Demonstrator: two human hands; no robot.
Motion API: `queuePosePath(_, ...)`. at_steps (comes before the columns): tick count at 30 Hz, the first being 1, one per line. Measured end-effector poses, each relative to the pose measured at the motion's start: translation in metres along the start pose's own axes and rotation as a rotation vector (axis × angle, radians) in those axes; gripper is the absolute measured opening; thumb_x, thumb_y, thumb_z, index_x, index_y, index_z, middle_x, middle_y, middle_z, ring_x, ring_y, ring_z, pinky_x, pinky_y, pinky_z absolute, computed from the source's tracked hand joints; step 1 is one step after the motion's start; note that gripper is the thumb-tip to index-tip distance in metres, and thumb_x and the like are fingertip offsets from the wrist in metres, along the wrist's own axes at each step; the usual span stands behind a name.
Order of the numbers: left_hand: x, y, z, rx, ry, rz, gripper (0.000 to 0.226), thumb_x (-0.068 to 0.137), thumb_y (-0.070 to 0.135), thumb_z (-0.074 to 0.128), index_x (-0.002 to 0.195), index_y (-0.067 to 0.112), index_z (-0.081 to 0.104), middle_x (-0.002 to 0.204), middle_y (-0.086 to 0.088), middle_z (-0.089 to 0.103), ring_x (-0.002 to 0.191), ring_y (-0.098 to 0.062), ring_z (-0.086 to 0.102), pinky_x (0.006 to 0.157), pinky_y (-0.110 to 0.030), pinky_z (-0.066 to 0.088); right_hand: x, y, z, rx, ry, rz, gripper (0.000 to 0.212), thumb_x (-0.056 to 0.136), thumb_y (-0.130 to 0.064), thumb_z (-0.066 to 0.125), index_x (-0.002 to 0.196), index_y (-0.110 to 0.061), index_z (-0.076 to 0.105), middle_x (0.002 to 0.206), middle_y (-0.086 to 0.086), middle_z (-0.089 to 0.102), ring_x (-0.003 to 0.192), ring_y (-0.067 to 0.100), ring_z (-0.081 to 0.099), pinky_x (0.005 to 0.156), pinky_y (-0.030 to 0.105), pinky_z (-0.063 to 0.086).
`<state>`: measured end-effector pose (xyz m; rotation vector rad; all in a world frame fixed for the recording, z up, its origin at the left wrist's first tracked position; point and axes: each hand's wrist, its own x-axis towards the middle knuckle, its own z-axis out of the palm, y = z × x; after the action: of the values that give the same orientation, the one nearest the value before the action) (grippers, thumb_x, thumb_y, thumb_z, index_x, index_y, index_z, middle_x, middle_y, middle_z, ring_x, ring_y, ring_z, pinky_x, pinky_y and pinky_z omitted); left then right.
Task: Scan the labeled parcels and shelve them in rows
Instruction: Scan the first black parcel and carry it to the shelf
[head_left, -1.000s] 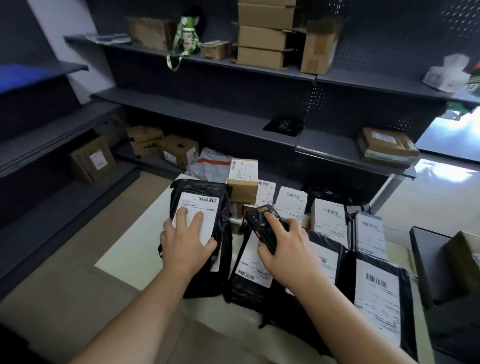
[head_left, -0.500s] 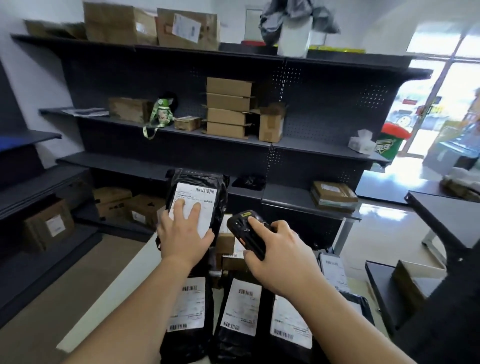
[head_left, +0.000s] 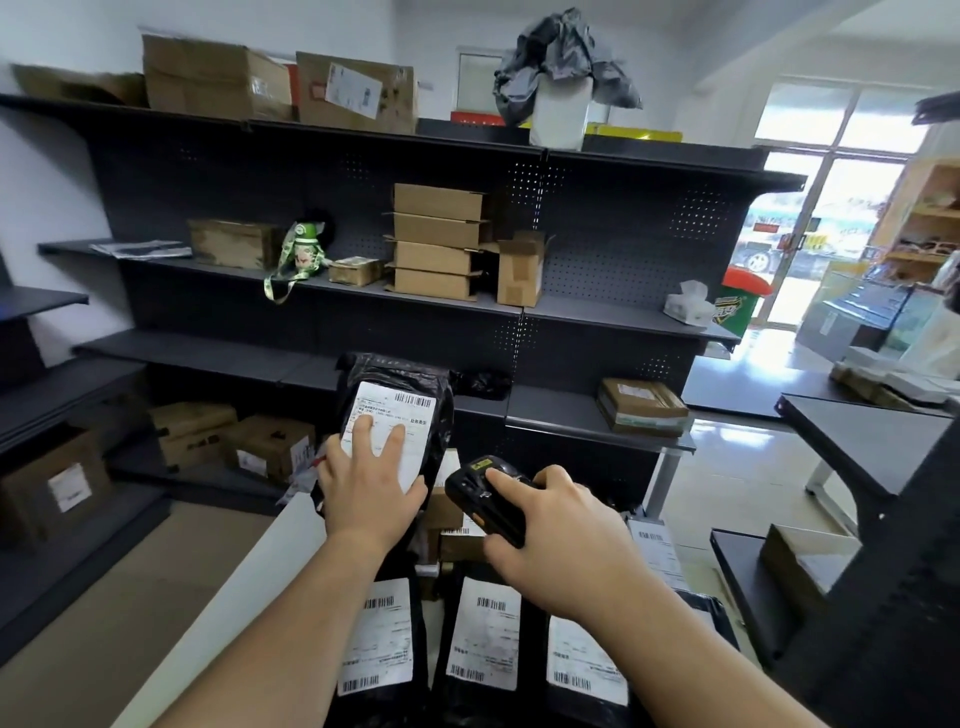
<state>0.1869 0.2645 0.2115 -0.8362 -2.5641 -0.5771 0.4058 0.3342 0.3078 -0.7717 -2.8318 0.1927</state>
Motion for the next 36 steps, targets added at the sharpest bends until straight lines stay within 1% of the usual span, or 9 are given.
queuePosePath(5, 0.002, 0.002, 0.002, 0.005, -0.002, 0.000, 0.067, 0.082, 0.056, 0.062, 0.142, 0.030, 0.045, 0.153, -0.008, 0.024, 0.130, -0.041, 0.025, 0.105, -0.054, 0.034, -0.002, 0.000, -0.005, 0.032, -0.030, 0.011, 0.063, 0.086, -0.056, 0.046, 0.147, -0.052, 0.027, 0.118, -0.003, 0.046, 0.101, 0.019, 0.054, 0.079, 0.031, 0.050)
queuePosePath(10, 0.003, 0.005, 0.005, 0.015, -0.011, 0.001, 0.067, 0.084, 0.057, 0.058, 0.143, 0.031, 0.042, 0.154, -0.008, 0.021, 0.131, -0.040, 0.023, 0.106, -0.053, 0.033, -0.004, 0.002, -0.010, 0.074, -0.067, 0.017, 0.061, 0.087, -0.055, 0.047, 0.145, -0.053, 0.031, 0.112, -0.005, 0.047, 0.090, 0.016, 0.053, 0.077, 0.030, 0.051)
queuePosePath(17, 0.003, 0.005, 0.008, 0.013, -0.017, 0.007, 0.066, 0.085, 0.057, 0.057, 0.144, 0.032, 0.040, 0.155, -0.007, 0.019, 0.131, -0.038, 0.022, 0.107, -0.050, 0.032, -0.002, 0.003, -0.010, 0.101, -0.093, 0.042, 0.059, 0.086, -0.054, 0.048, 0.143, -0.054, 0.033, 0.109, -0.006, 0.047, 0.091, 0.016, 0.055, 0.080, 0.031, 0.052)
queuePosePath(22, 0.000, -0.006, 0.009, 0.001, -0.021, 0.015, 0.065, 0.084, 0.055, 0.059, 0.143, 0.031, 0.043, 0.154, -0.007, 0.022, 0.130, -0.038, 0.023, 0.105, -0.051, 0.033, 0.000, -0.005, -0.005, 0.098, -0.100, 0.065, 0.063, 0.085, -0.056, 0.047, 0.145, -0.054, 0.029, 0.113, -0.005, 0.047, 0.091, 0.018, 0.053, 0.080, 0.032, 0.052)
queuePosePath(26, -0.002, -0.018, 0.008, -0.014, -0.016, 0.036, 0.065, 0.083, 0.054, 0.061, 0.141, 0.030, 0.046, 0.153, -0.007, 0.025, 0.126, -0.035, 0.023, 0.103, -0.050, 0.034, -0.001, -0.017, -0.001, 0.135, -0.108, 0.069, 0.061, 0.084, -0.057, 0.049, 0.142, -0.054, 0.032, 0.113, -0.006, 0.048, 0.098, 0.018, 0.054, 0.085, 0.035, 0.052)
queuePosePath(30, 0.000, -0.028, 0.010, -0.060, -0.048, 0.037, 0.065, 0.083, 0.055, 0.062, 0.141, 0.031, 0.046, 0.153, -0.006, 0.024, 0.130, -0.037, 0.023, 0.106, -0.051, 0.032, -0.004, -0.026, 0.008, 0.141, -0.088, 0.094, 0.059, 0.084, -0.058, 0.050, 0.141, -0.053, 0.035, 0.112, -0.007, 0.048, 0.098, 0.018, 0.057, 0.086, 0.034, 0.052)
queuePosePath(32, -0.001, -0.028, 0.011, -0.118, -0.072, 0.044, 0.066, 0.082, 0.055, 0.063, 0.141, 0.030, 0.047, 0.153, -0.005, 0.025, 0.131, -0.037, 0.024, 0.108, -0.052, 0.031, -0.006, -0.026, 0.015, 0.128, -0.050, 0.131, 0.063, 0.085, -0.057, 0.049, 0.145, -0.053, 0.031, 0.119, -0.007, 0.048, 0.104, 0.018, 0.055, 0.086, 0.033, 0.051)
queuePosePath(34, -0.002, -0.023, 0.011, -0.192, -0.100, 0.061, 0.066, 0.081, 0.055, 0.063, 0.140, 0.030, 0.047, 0.152, -0.003, 0.026, 0.131, -0.033, 0.027, 0.107, -0.050, 0.033, -0.010, -0.021, 0.023, 0.113, 0.017, 0.176, 0.064, 0.088, -0.056, 0.050, 0.148, -0.050, 0.028, 0.132, -0.008, 0.045, 0.114, 0.017, 0.052, 0.087, 0.030, 0.048)
queuePosePath(36, -0.002, -0.014, 0.010, -0.288, -0.125, 0.091, 0.066, 0.080, 0.054, 0.065, 0.139, 0.030, 0.049, 0.150, -0.001, 0.027, 0.130, -0.030, 0.028, 0.107, -0.050, 0.036, -0.017, -0.012, 0.030, 0.103, 0.094, 0.235, 0.064, 0.089, -0.056, 0.050, 0.149, -0.048, 0.027, 0.138, -0.009, 0.042, 0.117, 0.017, 0.052, 0.085, 0.029, 0.047)
